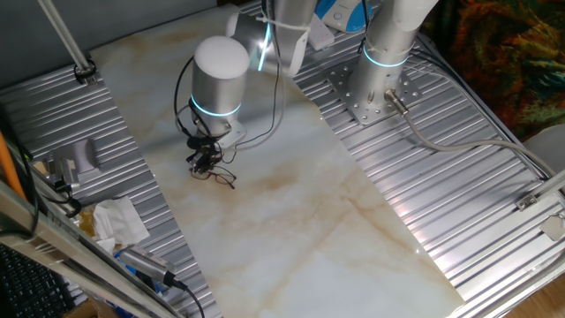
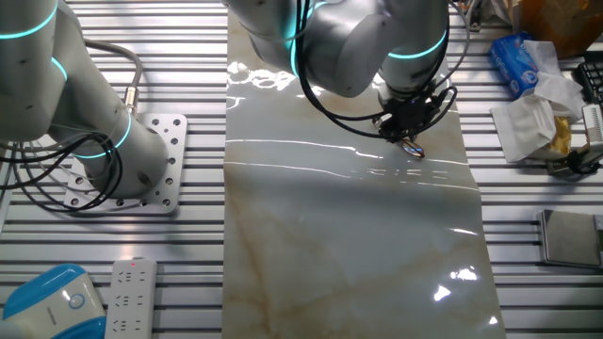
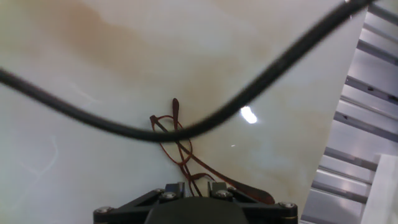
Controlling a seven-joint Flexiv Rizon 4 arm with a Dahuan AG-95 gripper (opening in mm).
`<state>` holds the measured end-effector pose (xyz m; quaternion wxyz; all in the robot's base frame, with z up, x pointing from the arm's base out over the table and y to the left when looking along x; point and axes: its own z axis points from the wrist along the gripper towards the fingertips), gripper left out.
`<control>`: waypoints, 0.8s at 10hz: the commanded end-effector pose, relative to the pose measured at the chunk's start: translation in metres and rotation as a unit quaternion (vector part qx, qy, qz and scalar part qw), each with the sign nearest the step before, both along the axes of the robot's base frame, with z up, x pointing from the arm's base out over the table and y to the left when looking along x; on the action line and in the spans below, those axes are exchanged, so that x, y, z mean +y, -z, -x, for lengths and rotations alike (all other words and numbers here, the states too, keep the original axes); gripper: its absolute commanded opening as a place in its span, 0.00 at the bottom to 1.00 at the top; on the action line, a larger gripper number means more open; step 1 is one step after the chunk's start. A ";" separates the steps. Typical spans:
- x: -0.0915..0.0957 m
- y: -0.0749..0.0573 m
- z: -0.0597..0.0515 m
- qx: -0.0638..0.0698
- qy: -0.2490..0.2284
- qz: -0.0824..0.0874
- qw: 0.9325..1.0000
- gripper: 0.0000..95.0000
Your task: Unfold the leg of the glasses (with one hand)
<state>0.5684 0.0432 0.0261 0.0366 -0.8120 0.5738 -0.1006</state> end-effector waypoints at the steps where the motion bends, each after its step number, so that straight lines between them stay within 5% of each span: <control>1: 0.000 0.003 -0.002 -0.002 -0.001 -0.001 1.000 0.20; 5: 0.000 0.004 -0.002 -0.003 0.001 -0.001 1.000 0.20; 6: 0.000 0.004 -0.002 -0.003 0.005 -0.002 1.000 0.00; 8: 0.000 0.004 -0.001 -0.004 0.005 -0.004 1.000 0.00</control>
